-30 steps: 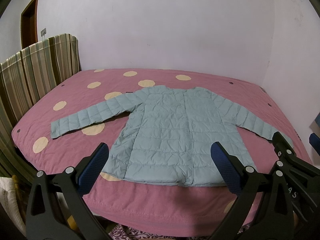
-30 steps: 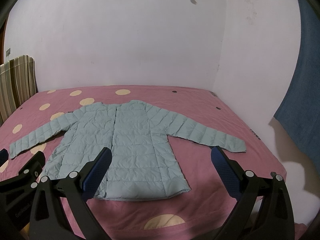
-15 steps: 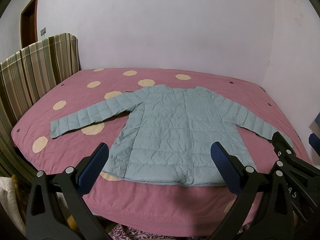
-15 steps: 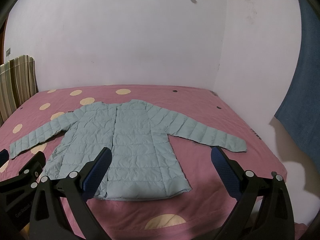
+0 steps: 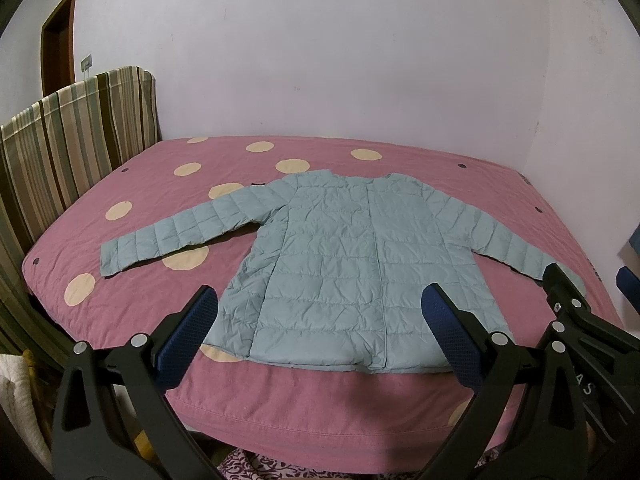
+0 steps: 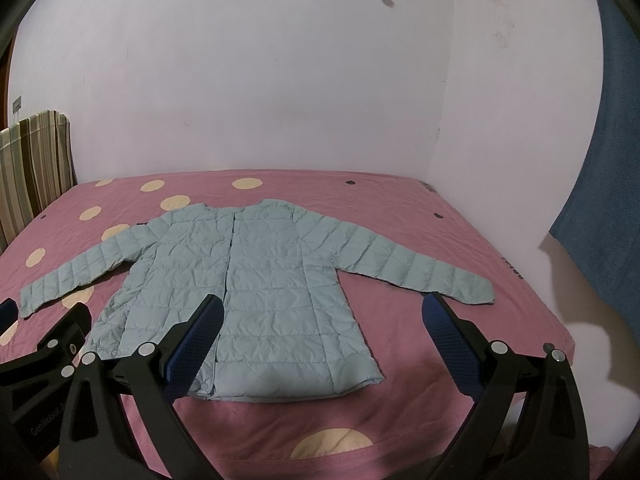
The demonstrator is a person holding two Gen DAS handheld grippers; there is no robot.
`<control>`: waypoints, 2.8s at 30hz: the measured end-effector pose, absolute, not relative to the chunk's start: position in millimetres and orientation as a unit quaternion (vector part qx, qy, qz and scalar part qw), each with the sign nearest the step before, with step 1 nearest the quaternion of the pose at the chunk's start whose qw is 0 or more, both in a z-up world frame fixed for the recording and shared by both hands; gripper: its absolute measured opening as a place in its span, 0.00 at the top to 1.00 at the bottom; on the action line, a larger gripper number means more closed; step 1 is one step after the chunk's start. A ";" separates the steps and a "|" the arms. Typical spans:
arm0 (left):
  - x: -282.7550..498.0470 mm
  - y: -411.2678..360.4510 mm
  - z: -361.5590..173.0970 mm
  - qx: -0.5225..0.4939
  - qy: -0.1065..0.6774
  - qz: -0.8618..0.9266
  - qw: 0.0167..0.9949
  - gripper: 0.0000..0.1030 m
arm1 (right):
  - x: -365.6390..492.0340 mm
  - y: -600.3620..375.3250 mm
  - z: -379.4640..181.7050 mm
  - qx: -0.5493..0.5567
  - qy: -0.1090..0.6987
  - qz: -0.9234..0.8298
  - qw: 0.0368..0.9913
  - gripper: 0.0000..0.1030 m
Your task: Fold large clothes
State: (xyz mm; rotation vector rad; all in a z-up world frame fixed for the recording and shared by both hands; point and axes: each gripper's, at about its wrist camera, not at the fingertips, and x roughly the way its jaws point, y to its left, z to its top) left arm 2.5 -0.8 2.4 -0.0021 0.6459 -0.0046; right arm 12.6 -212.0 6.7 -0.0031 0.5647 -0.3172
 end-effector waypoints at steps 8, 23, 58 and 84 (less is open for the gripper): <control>2.5 -0.4 2.2 -0.001 0.317 -0.003 0.948 0.02 | 13.1 -211.9 4.0 -0.002 0.278 -0.156 0.948 0.04; 2.9 -1.5 -2.9 -0.002 0.317 -0.002 0.948 0.02 | 11.8 -210.6 0.3 -0.001 0.278 -0.156 0.948 0.04; 231.5 186.6 -180.6 -0.160 0.435 0.281 0.840 0.02 | 123.8 -489.1 -159.7 0.373 0.298 -0.256 0.840 0.21; 234.6 227.9 -225.6 -0.160 0.454 0.348 0.805 0.02 | 45.9 -575.9 -203.9 0.519 0.184 -0.314 0.774 0.88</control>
